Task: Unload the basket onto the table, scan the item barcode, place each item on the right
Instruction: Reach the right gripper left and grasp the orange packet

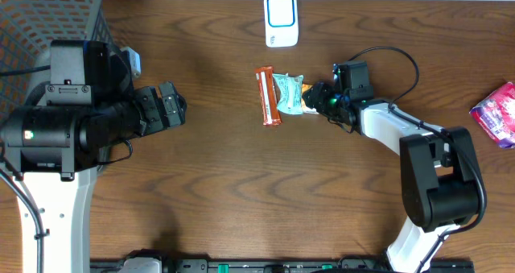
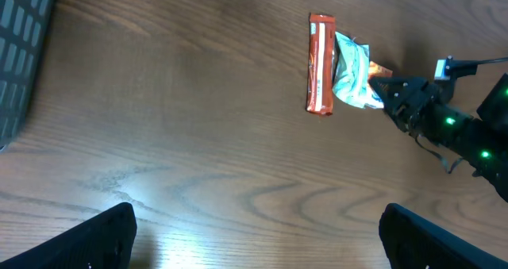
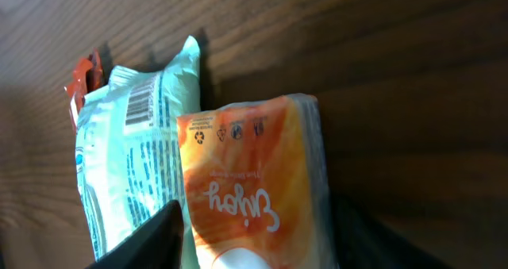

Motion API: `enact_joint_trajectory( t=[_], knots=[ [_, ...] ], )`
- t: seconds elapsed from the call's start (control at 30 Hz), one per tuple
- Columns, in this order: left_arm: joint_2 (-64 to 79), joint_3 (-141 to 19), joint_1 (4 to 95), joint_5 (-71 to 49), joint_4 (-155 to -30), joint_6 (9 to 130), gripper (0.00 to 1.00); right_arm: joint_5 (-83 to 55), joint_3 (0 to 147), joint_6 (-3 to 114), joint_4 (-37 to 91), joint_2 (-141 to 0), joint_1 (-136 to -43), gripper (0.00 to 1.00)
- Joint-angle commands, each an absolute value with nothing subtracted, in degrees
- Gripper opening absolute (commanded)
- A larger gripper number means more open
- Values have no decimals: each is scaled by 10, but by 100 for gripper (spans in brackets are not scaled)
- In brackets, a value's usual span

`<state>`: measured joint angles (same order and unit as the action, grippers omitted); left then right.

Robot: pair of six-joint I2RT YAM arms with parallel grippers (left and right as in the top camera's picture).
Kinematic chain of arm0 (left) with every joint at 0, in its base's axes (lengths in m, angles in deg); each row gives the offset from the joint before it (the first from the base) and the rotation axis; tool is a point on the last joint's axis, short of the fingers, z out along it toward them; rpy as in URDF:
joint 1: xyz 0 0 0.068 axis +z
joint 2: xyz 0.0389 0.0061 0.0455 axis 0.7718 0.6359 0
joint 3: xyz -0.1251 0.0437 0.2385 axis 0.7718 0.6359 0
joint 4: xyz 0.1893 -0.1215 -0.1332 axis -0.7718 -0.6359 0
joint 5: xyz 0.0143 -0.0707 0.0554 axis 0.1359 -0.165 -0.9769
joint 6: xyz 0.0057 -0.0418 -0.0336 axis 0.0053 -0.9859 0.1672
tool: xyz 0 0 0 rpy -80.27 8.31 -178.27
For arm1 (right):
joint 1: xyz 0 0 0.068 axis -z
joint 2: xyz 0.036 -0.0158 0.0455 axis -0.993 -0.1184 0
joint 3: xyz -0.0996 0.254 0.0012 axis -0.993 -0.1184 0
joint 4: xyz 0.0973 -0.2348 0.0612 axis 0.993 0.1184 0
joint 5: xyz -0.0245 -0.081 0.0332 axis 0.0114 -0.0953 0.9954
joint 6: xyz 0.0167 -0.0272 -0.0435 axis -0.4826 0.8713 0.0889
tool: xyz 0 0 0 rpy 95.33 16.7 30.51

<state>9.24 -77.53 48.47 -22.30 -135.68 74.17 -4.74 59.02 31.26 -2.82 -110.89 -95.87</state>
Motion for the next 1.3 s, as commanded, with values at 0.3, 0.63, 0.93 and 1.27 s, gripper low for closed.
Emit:
enact_joint_trajectory(
  t=[0.3, 0.63, 0.93, 1.27],
  knots=[
    [93, -785, 483, -221, -1357, 747, 98, 185, 588, 347, -29, -1149, -881, 1],
    [93, -785, 483, -221, -1357, 747, 98, 671, 588, 369, -213, -1148, -761, 1],
    [93, -785, 483, -221, -1357, 747, 98, 671, 587, 353, -227, -1148, -778, 1],
    [93, -785, 483, -221, -1357, 747, 98, 438, 590, 256, -234, -1147, -830, 2]
  ],
)
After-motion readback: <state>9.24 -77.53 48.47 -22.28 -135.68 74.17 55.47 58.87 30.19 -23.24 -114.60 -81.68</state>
